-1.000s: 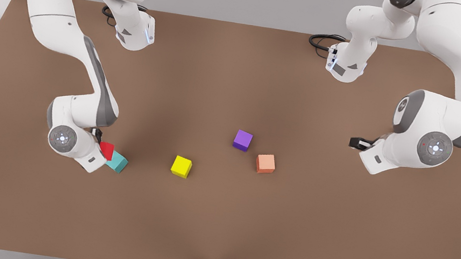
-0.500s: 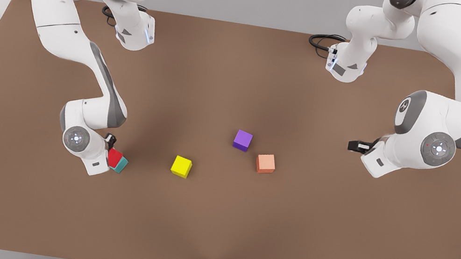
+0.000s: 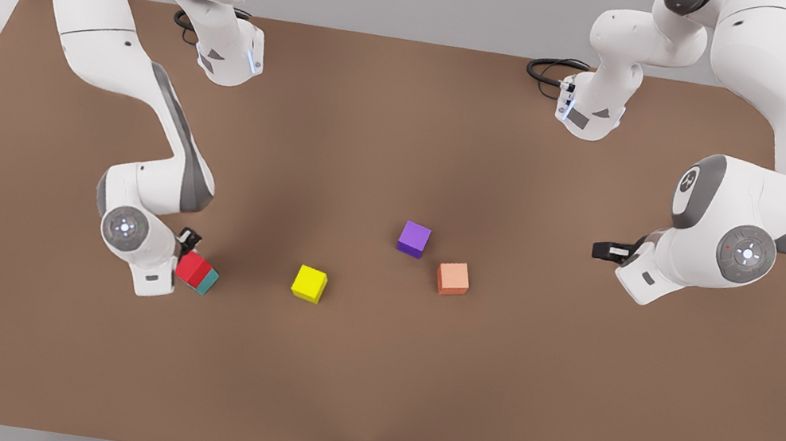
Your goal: Pick up red wooden cube and pass to hand red wooden cube and place in blue wooden cube
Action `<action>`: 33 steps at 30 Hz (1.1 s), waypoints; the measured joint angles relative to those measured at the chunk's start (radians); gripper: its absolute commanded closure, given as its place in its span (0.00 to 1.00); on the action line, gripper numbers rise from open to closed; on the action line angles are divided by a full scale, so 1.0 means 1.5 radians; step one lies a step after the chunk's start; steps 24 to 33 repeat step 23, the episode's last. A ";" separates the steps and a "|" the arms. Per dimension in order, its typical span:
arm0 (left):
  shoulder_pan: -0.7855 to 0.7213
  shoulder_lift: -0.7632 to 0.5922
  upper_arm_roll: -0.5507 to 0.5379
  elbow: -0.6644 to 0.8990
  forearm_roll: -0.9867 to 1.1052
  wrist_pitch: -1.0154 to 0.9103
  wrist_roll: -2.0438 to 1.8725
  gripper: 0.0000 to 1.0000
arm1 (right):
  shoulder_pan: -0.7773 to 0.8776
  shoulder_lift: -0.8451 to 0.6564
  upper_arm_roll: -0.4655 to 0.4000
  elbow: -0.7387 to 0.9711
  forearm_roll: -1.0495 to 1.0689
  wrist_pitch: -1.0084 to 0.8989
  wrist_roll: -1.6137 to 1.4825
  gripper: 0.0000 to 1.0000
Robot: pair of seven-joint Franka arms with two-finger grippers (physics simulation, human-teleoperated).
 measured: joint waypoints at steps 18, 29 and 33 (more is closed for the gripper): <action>0.000 -0.003 -0.001 0.004 0.001 -0.001 -0.012 0.00 | 0.071 -0.234 -0.133 0.290 0.154 -0.439 0.303 0.00; 0.000 -0.006 -0.002 0.006 0.001 -0.008 -0.014 0.00 | 0.075 -0.295 -0.157 0.221 0.179 -0.486 0.359 0.00; 0.000 -0.006 -0.002 0.006 0.001 -0.008 -0.014 0.00 | 0.075 -0.295 -0.157 0.221 0.179 -0.486 0.359 0.00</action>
